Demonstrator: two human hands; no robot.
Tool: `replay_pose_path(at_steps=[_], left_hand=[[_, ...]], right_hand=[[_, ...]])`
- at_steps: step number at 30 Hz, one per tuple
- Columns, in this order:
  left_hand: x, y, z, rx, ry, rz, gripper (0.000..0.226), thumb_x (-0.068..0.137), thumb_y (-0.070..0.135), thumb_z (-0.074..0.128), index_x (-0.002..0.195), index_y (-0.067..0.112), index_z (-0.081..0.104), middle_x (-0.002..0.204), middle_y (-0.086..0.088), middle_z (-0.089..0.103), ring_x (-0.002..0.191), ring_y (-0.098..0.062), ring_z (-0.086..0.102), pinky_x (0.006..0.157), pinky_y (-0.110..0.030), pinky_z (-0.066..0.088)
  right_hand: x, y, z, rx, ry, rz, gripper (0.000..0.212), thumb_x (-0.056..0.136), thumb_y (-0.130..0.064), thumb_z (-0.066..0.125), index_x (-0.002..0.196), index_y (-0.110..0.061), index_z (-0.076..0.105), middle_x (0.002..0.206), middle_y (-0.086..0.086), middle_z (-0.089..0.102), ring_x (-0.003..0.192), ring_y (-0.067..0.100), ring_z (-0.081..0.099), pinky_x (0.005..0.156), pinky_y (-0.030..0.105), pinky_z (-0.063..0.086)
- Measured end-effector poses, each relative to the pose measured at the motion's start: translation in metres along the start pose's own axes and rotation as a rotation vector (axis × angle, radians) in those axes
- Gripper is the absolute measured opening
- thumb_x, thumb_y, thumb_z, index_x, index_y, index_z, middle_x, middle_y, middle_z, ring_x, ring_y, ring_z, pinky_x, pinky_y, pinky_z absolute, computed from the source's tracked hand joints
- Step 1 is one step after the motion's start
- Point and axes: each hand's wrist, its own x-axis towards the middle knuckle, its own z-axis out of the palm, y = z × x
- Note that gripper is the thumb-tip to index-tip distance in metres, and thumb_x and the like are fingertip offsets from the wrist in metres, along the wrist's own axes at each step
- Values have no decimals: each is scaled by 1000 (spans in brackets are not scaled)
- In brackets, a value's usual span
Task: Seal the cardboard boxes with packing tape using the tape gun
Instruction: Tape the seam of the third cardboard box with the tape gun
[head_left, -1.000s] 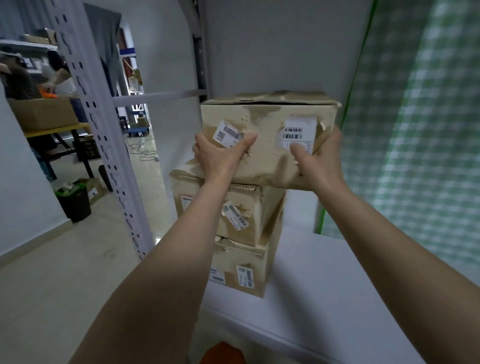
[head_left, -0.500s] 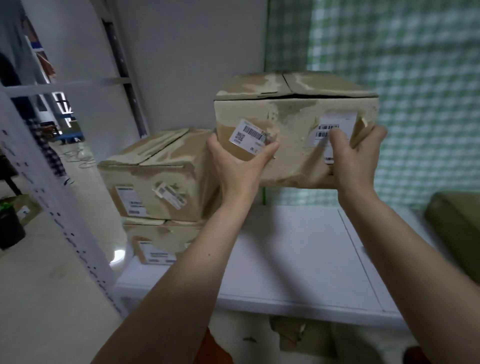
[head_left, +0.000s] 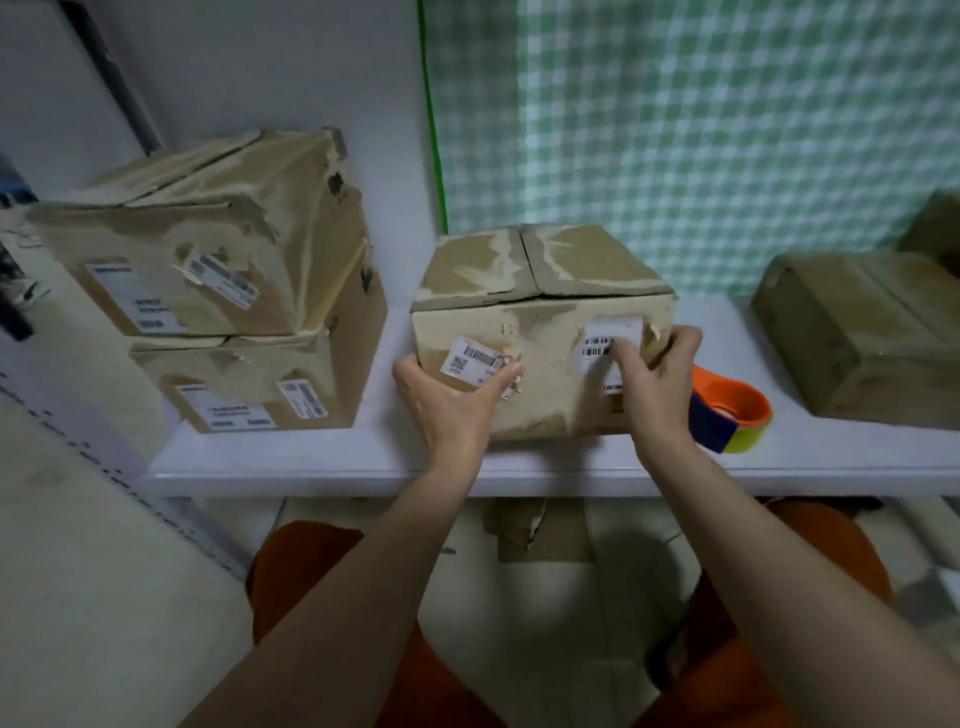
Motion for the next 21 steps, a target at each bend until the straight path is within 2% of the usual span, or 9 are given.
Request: replay_pose_path(at_steps=[5, 8, 11, 13, 15, 16, 18, 20, 21], left_hand=[[-25, -14, -3, 149, -92, -63, 97, 50, 37, 94, 121, 11, 34, 114, 1, 39, 105, -10, 42, 88, -16, 34], [-29, -21, -11, 102, -154, -68, 95, 60, 41, 88, 132, 15, 31, 123, 2, 45, 109, -12, 48, 88, -19, 40], [-33, -18, -16, 13, -229, -59, 65, 87, 48, 61, 141, 27, 32, 131, 6, 46, 112, -9, 48, 82, -16, 40], [-31, -17, -14, 95, -183, -2, 41, 93, 51, 47, 126, 26, 46, 123, 2, 51, 104, -11, 53, 83, -26, 44], [-25, -13, -10, 160, -93, 39, 33, 94, 49, 47, 107, 19, 48, 111, -2, 52, 96, -15, 54, 80, -31, 45], [-21, -10, -9, 214, -46, 87, 36, 92, 50, 49, 106, 16, 47, 112, -4, 50, 100, -19, 53, 80, -30, 43], [-11, -1, -7, 405, -7, 274, 55, 87, 55, 51, 122, 13, 45, 133, -9, 43, 124, -24, 42, 99, -34, 39], [-3, 20, -1, 664, -200, 517, 71, 86, 63, 50, 139, 18, 38, 153, -7, 26, 142, -24, 21, 117, -45, 19], [1, 30, 5, 779, -361, 622, 76, 84, 69, 47, 144, 23, 34, 157, -3, 21, 145, -22, 14, 119, -48, 9]], right_hand=[[-7, 25, -14, 19, 31, 82, 33, 89, -38, 52, 90, -12, 34, 83, 1, 40, 77, 14, 41, 66, 25, 35], [-2, 31, -20, -40, 43, 127, 36, 96, -47, 45, 97, -11, 39, 86, 0, 47, 81, 14, 46, 69, 33, 35], [4, 37, -22, -70, 67, 178, 27, 93, -42, 49, 104, -18, 45, 88, -6, 53, 88, 16, 51, 73, 32, 37], [8, 38, -22, -67, 71, 187, 25, 93, -38, 50, 105, -17, 48, 85, -8, 54, 87, 16, 51, 70, 31, 38], [12, 39, -24, -52, 56, 187, 29, 95, -39, 47, 100, -12, 52, 83, -4, 54, 82, 15, 49, 68, 31, 37], [15, 40, -26, -44, 46, 187, 32, 98, -40, 42, 93, -11, 54, 82, -1, 54, 81, 15, 48, 69, 32, 36], [21, 42, -31, -84, 50, 172, 41, 101, -37, 30, 72, -14, 48, 76, 3, 52, 77, 18, 44, 67, 35, 32], [29, 46, -37, -279, 96, 122, 41, 102, -27, 28, 70, -11, 49, 81, 12, 56, 82, 26, 48, 70, 36, 31], [35, 51, -41, -425, 117, 103, 36, 101, -25, 33, 81, -6, 56, 93, 19, 60, 92, 31, 51, 76, 37, 34]])
